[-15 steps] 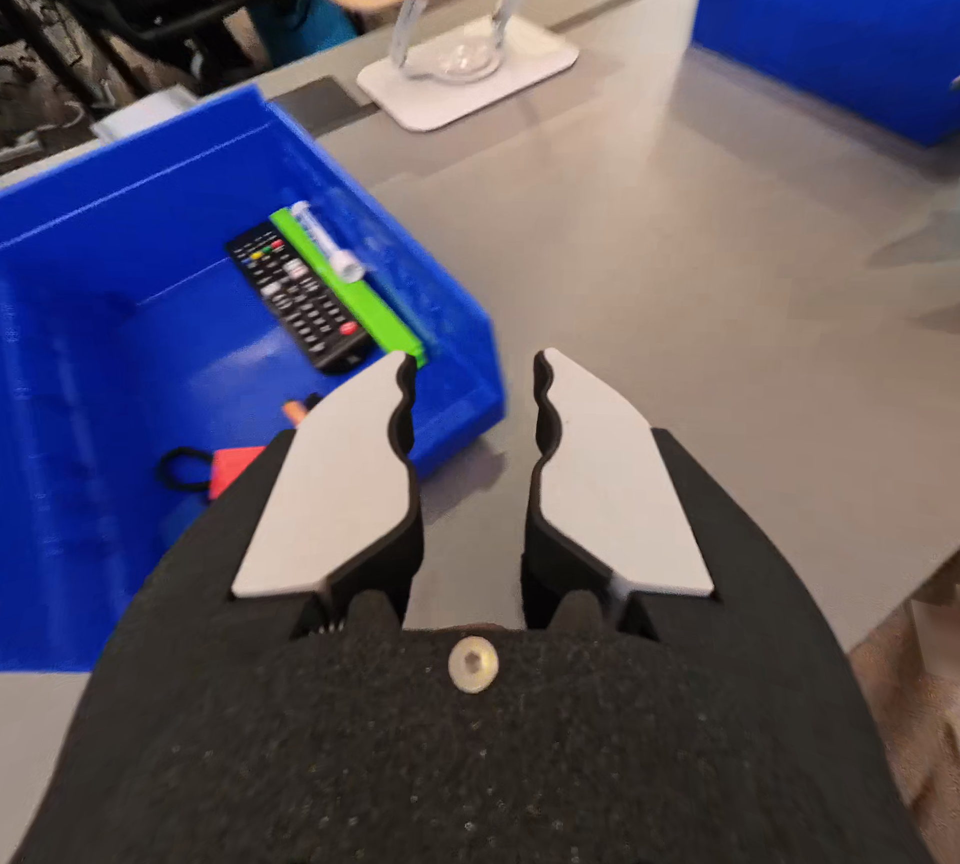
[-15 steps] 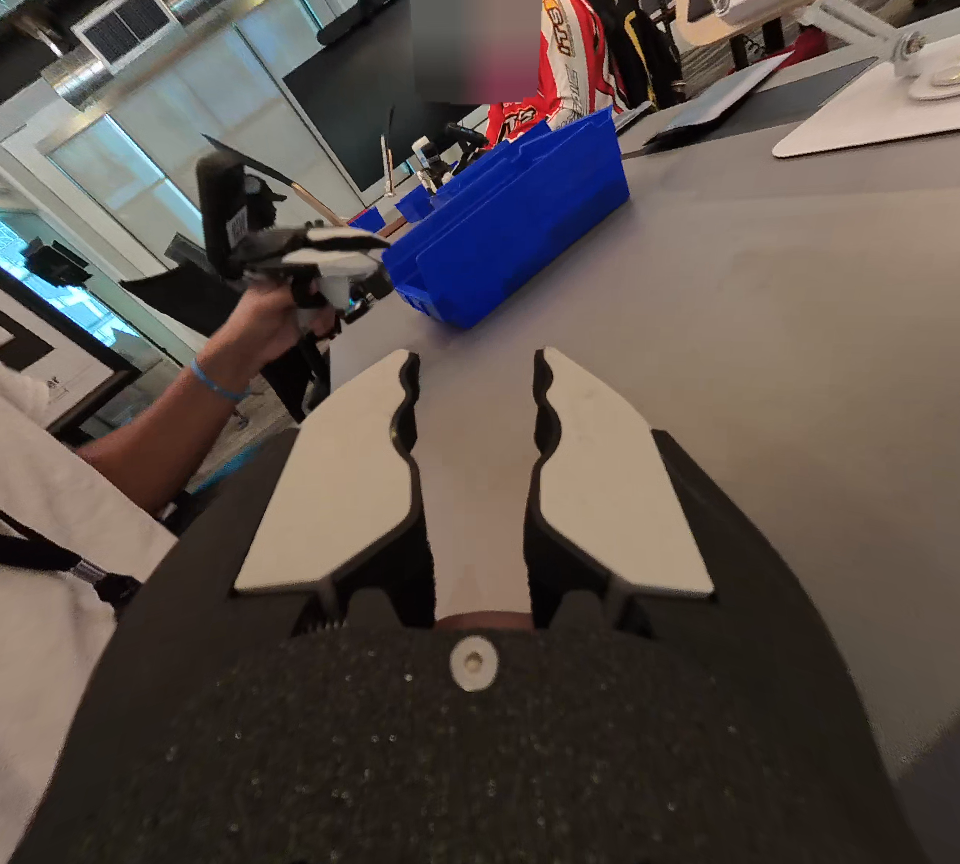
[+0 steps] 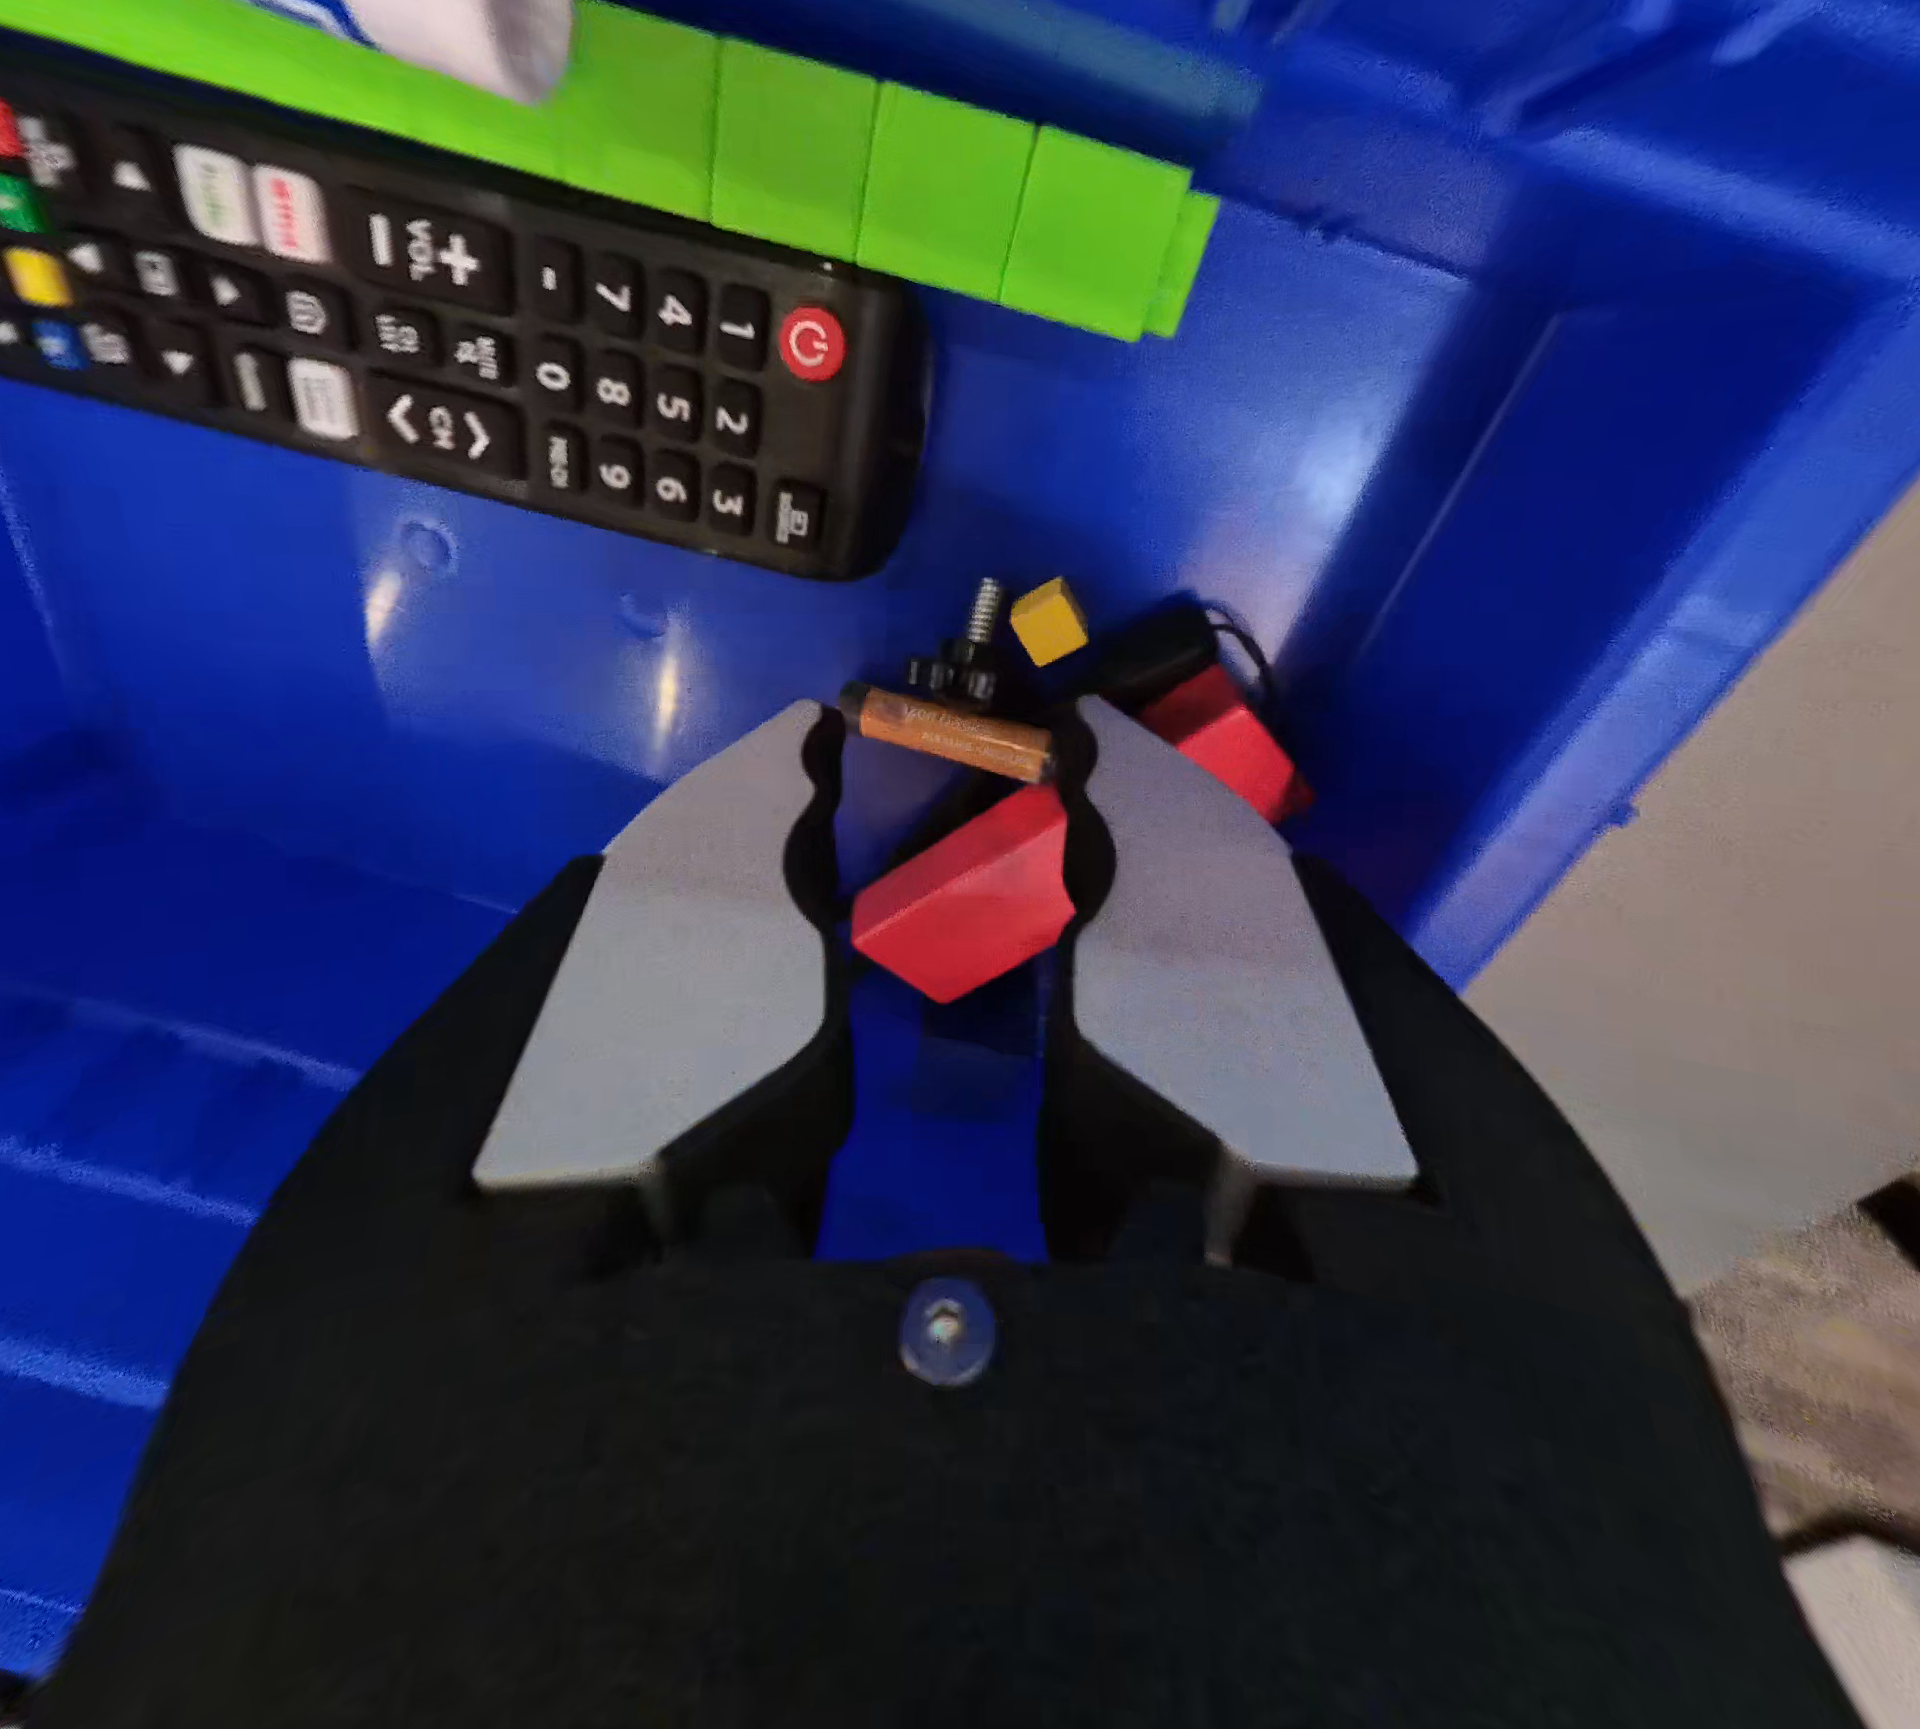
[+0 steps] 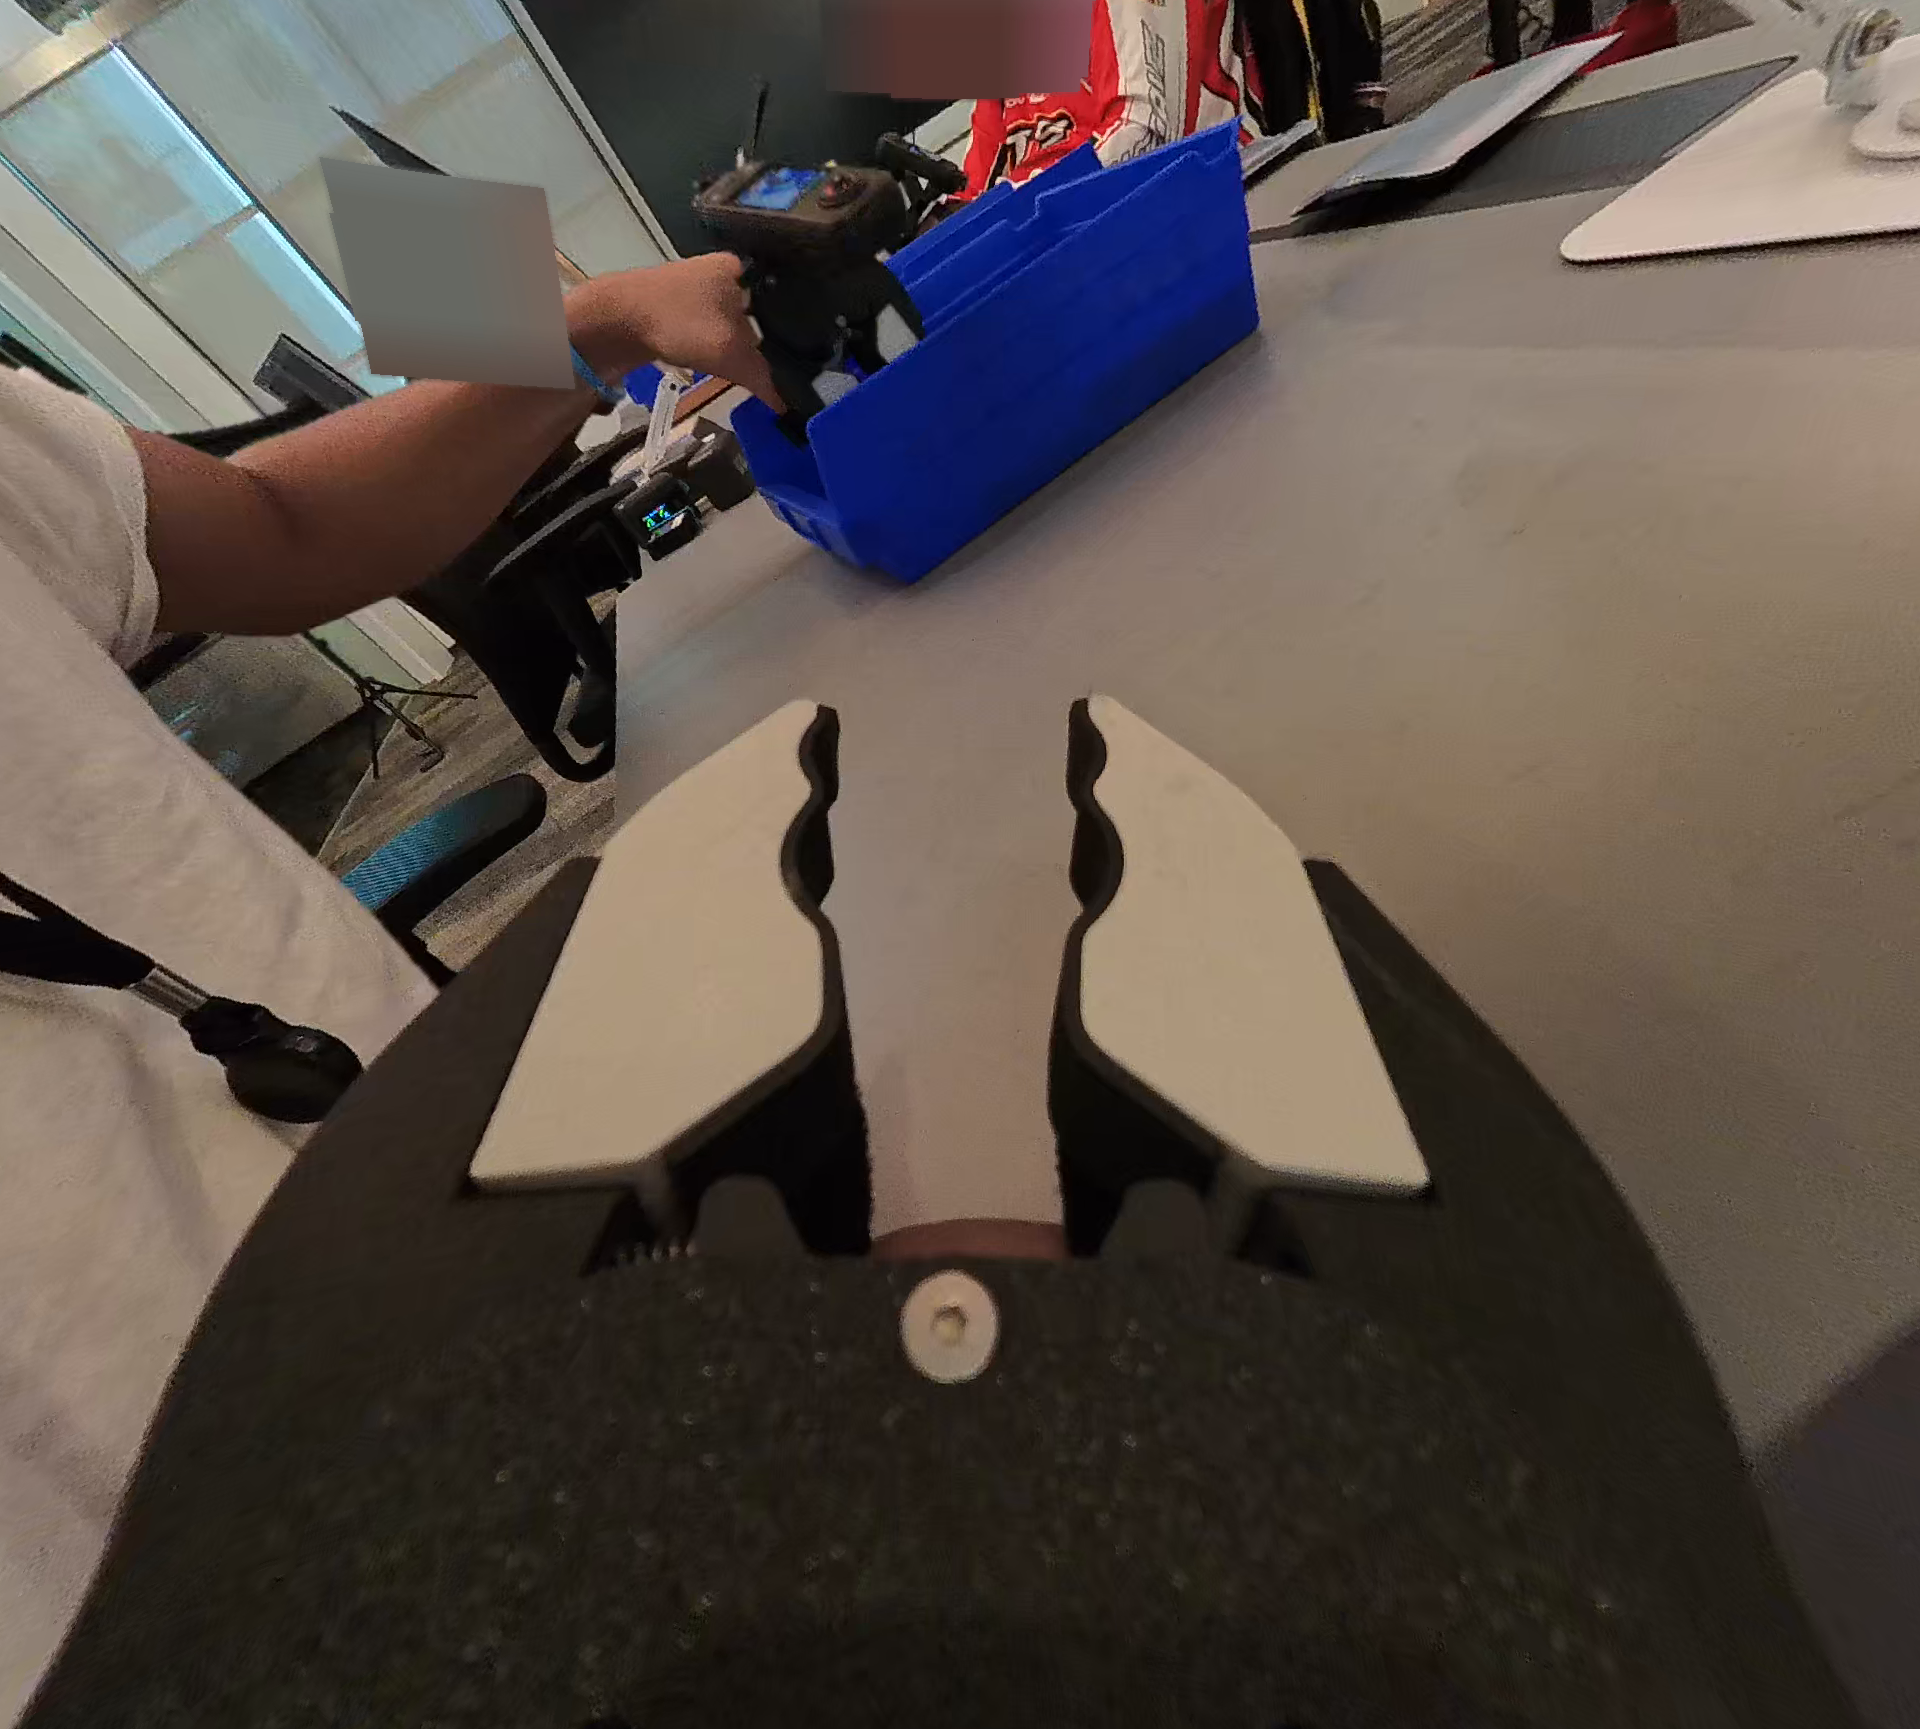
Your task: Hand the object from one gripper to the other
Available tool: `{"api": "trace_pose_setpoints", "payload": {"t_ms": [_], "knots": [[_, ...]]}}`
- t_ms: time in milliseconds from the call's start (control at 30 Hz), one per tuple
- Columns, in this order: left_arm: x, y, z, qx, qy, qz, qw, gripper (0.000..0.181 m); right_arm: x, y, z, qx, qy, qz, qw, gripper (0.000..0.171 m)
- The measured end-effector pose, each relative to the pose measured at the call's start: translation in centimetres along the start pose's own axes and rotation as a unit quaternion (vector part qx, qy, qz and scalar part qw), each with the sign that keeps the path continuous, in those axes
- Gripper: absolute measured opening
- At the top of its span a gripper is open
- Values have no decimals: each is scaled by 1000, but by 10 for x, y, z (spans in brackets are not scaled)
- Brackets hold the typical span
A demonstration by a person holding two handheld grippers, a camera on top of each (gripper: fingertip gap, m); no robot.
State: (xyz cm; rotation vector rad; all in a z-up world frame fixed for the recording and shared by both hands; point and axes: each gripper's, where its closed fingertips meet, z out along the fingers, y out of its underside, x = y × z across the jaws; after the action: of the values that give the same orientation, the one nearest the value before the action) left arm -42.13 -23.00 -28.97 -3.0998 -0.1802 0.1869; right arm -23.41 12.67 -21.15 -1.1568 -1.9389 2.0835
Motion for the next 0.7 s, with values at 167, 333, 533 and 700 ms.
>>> {"api": "trace_pose_setpoints", "payload": {"t_ms": [167, 333, 533, 700], "knots": [[-1, -6, 11, -18, 18, 24, 999, 29, 7, 1, -4, 3, 3, 16, 1000, 42], [3, 0, 13, -29, 18, 19, 999, 26, 7, 0, -4, 6, -5, 25, 1000, 42], [3, 1, 8, -24, -19, 16, 999, 25, 0, 4, 1, -5, -18, 25, 1000, 42], [5, -3, -5, -8, -52, 13, 999, 26, -6, 11, 10, -25, -19, 8, 999, 42]]}}
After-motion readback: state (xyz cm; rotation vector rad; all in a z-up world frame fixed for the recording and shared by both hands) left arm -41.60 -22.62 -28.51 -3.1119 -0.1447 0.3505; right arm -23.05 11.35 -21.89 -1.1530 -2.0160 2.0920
